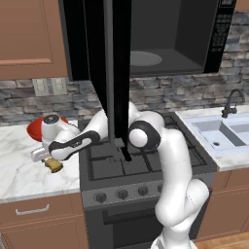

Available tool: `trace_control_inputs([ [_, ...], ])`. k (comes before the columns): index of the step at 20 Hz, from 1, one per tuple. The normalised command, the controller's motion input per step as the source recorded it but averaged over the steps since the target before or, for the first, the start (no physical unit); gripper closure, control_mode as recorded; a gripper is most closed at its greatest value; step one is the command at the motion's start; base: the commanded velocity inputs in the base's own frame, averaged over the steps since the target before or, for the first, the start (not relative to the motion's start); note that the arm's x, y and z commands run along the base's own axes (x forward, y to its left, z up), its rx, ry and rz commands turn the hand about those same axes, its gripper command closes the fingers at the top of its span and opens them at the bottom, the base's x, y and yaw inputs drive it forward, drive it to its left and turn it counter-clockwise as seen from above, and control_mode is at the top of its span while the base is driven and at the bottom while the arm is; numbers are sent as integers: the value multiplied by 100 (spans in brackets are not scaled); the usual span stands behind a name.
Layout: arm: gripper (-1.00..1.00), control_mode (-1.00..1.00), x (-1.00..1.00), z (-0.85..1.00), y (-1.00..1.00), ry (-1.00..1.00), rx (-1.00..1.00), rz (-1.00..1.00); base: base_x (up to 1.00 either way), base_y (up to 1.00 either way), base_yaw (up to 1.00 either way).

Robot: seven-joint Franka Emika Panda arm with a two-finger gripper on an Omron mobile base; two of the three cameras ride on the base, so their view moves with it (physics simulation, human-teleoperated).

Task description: Place the sponge inside the microwave to prepare for sanitizing.

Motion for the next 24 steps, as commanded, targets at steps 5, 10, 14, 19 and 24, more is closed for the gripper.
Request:
trace_control_inputs([
  [5, -100, -100, 1, -20, 0, 4, -1, 0, 0, 0, 0],
  [10, -100, -100, 0, -24, 0, 2, -2, 0, 0, 0, 0],
  [14, -100, -100, 0, -22, 0, 1, -2, 0, 0, 0, 0],
  [19, -100, -100, 0, -16, 4, 0, 0, 0, 0, 0, 0],
  [24, -100, -100, 0, -6, 2, 0, 0, 0, 0, 0, 0],
])
